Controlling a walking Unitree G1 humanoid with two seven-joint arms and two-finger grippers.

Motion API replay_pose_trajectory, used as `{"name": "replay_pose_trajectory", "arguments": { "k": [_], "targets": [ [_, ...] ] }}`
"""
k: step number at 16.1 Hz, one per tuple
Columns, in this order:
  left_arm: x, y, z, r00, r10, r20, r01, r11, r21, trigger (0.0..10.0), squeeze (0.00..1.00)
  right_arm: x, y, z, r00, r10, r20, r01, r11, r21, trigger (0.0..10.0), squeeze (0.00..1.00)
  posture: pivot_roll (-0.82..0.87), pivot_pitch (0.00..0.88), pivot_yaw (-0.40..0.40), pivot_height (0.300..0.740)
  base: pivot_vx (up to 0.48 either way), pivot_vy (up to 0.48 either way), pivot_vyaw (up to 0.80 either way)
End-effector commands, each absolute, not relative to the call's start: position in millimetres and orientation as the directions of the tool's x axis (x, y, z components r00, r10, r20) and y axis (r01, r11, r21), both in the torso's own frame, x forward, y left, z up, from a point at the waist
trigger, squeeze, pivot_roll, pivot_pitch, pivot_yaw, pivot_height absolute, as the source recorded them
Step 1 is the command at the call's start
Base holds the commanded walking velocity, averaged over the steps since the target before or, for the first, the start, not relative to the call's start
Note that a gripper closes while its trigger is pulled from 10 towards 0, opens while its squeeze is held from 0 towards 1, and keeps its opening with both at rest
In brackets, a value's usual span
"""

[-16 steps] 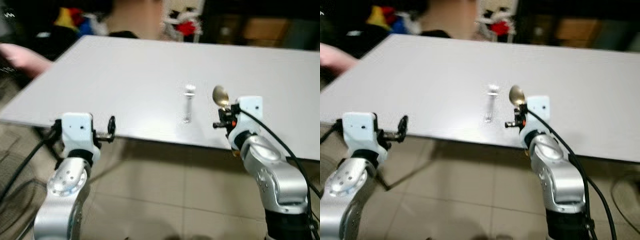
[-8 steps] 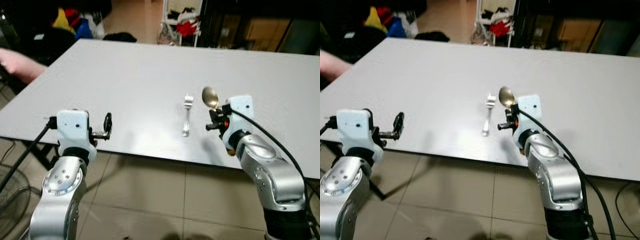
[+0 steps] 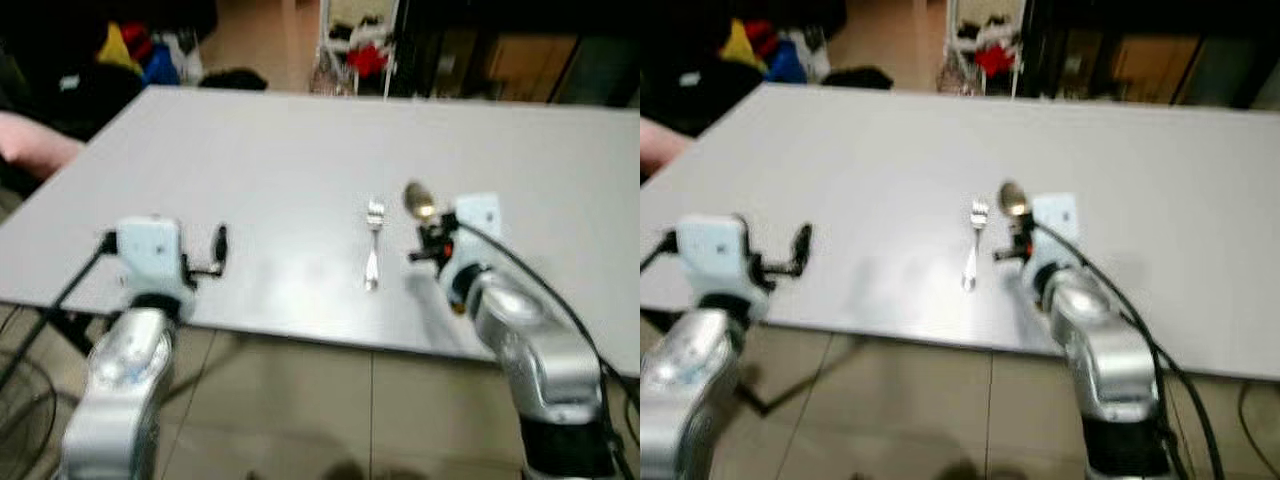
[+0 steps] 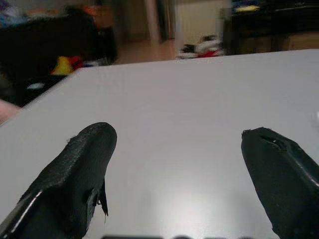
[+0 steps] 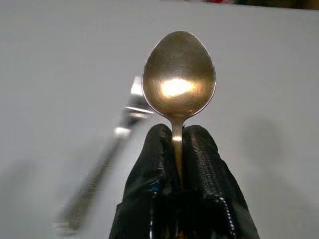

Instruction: Setting the table

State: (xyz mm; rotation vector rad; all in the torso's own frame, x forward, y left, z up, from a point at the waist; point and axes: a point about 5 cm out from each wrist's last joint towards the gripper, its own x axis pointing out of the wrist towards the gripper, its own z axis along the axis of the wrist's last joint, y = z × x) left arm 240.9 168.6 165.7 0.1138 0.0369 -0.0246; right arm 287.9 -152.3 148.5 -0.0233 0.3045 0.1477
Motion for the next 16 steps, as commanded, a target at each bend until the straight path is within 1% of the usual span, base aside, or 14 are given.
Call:
{"name": "replay_pose_trajectory", "arguments": {
  "k": [1, 7, 11, 14, 16],
  "targets": [
    [243, 169, 167, 0.999, -0.030, -0.032, 0.034, 0.991, 0.126, 10.0, 0.00, 292, -151, 153, 0.947, 0.123, -0.297, -0.134, 0.991, -0.015, 10.0, 0.00, -0.15, 0.042, 0.046, 0.740, 0.270, 0.000, 0.00],
    [250, 166, 168, 0.998, -0.054, -0.028, 0.058, 0.990, 0.129, 10.0, 0.00, 299, -150, 154, 0.946, 0.122, -0.299, -0.134, 0.991, -0.019, 10.0, 0.00, -0.15, 0.032, 0.048, 0.740, 0.269, 0.000, 0.00],
    [251, 162, 167, 0.997, -0.068, -0.028, 0.071, 0.990, 0.124, 10.0, 0.00, 301, -151, 151, 0.932, 0.108, -0.346, -0.116, 0.993, -0.004, 10.0, 0.00, -0.15, 0.027, 0.040, 0.740, 0.263, 0.000, 0.00],
    [254, 145, 166, 0.969, -0.236, -0.072, 0.246, 0.955, 0.168, 10.0, 0.00, 309, -156, 147, 0.914, 0.075, -0.399, -0.114, 0.991, -0.074, 10.0, 0.00, -0.15, 0.031, 0.011, 0.740, 0.000, 0.000, 0.00],
    [254, 136, 165, 0.938, -0.336, -0.083, 0.346, 0.919, 0.188, 10.0, 0.00, 316, -163, 145, 0.902, 0.034, -0.431, -0.065, 0.996, -0.058, 10.0, 0.00, -0.15, 0.041, 0.000, 0.740, 0.000, 0.000, 0.00]
  ]
}}
